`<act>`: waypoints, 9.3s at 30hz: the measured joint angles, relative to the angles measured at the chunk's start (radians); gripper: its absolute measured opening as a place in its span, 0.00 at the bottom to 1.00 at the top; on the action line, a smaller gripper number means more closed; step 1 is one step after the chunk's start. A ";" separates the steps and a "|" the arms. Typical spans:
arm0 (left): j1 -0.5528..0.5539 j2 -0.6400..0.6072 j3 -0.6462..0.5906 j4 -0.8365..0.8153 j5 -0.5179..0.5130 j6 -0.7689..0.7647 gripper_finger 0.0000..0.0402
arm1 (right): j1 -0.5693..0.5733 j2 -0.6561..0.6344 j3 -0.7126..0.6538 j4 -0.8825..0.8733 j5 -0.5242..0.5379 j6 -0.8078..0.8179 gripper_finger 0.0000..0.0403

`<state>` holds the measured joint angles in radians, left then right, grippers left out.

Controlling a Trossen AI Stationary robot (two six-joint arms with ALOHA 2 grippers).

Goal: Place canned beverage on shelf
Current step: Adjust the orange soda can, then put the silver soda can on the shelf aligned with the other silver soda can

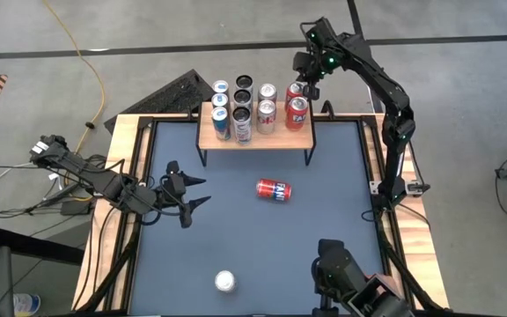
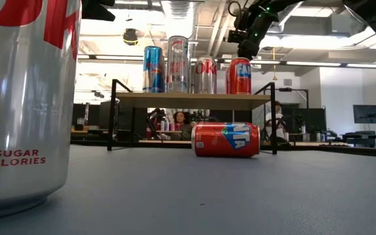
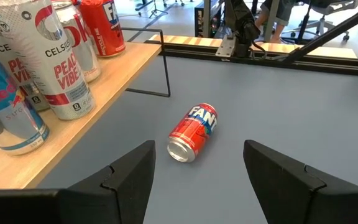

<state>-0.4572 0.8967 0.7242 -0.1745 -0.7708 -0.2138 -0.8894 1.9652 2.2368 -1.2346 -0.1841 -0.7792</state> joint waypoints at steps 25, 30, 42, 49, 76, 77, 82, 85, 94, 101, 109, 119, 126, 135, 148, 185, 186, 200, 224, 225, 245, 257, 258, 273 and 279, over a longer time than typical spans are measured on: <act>0.000 0.019 0.000 0.017 0.386 0.119 0.59 | 0.407 -0.446 0.001 -0.196 0.162 0.399 0.33; -0.031 0.088 0.000 0.060 0.602 0.084 0.59 | 0.629 -0.502 0.001 -0.236 0.161 0.622 0.50; -0.165 0.304 0.132 0.120 0.619 0.074 0.61 | 1.165 -0.456 0.000 -0.241 0.319 0.975 0.58; -0.205 0.495 0.429 -0.123 0.611 0.139 0.61 | 1.353 -0.359 0.000 -0.284 0.492 1.018 0.58; -0.547 0.559 0.441 -0.218 0.232 -0.169 0.58 | 1.495 0.137 0.000 0.149 0.596 0.965 0.58; -0.551 0.559 0.412 -0.168 0.233 -0.159 0.58 | 1.496 0.135 0.000 0.168 0.588 0.970 0.58; -0.537 0.560 0.207 0.267 0.331 -0.109 0.58 | 1.503 0.135 0.000 0.238 0.563 0.990 0.58; -0.518 0.560 0.106 0.412 0.350 -0.125 0.58 | 1.505 0.135 0.000 0.248 0.547 1.019 0.58; -0.521 0.560 0.063 0.544 0.254 -0.232 0.58 | 1.705 0.102 -0.002 -0.223 0.834 1.359 0.58; -0.555 0.560 0.063 0.626 0.125 -0.230 0.58 | 1.930 0.118 -0.048 -0.200 1.249 1.701 0.58; -0.558 0.560 0.063 0.631 0.078 -0.242 0.58 | 1.919 0.175 -0.371 -0.155 1.543 2.048 0.58; -0.542 0.560 0.063 0.708 0.152 -0.190 0.59 | 1.808 -0.006 -0.591 -0.239 1.574 2.280 0.50; -0.507 0.560 0.063 0.708 0.162 -0.149 0.59 | 1.700 -0.150 -0.622 0.422 1.125 1.295 0.32; -0.519 0.560 0.063 0.710 0.212 -0.155 0.59 | 1.587 -0.275 -0.891 1.039 0.662 0.924 0.26; -0.556 0.560 0.064 0.621 0.104 -0.278 0.59 | 1.501 -0.220 -1.015 1.249 0.520 0.945 0.26; -0.543 0.808 0.064 0.535 -0.092 -0.506 0.56 | 1.430 -0.143 -1.000 1.375 0.446 0.950 0.89; -0.541 0.808 0.064 0.526 -0.104 -0.514 0.56 | 1.430 -0.143 -1.000 1.372 0.447 0.957 0.89; -0.452 0.854 0.063 0.493 -0.100 -0.525 0.56 | 1.430 -0.144 -1.000 1.343 0.447 0.992 0.89; -0.390 0.854 0.063 0.498 0.033 -0.478 0.56 | 1.442 -0.070 -0.530 0.658 0.458 1.023 0.87; -0.390 0.854 0.063 0.499 0.034 -0.479 0.56 | 1.439 -0.040 -0.464 0.594 0.441 1.023 0.87; -0.426 0.854 0.064 0.472 0.024 -0.489 0.56 | 1.397 0.360 0.082 0.259 0.419 0.990 0.87; -0.426 0.854 0.064 0.475 0.001 -0.494 0.56 | 1.393 0.363 0.082 0.270 0.387 0.999 0.87; -0.426 0.854 0.064 0.475 0.000 -0.494 0.56 | 1.392 0.367 0.082 0.272 0.387 1.000 0.87; -0.426 0.854 0.064 0.479 -0.001 -0.494 0.56 | 1.380 0.415 0.081 0.271 0.336 1.037 0.87; -0.426 0.854 0.064 0.479 -0.001 -0.494 0.56 | 1.378 0.415 0.081 0.275 0.336 1.041 0.85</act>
<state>-0.8833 1.7508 0.7879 0.3046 -0.7719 -0.7082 0.4881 2.3798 2.3177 -0.9600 0.1520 0.2615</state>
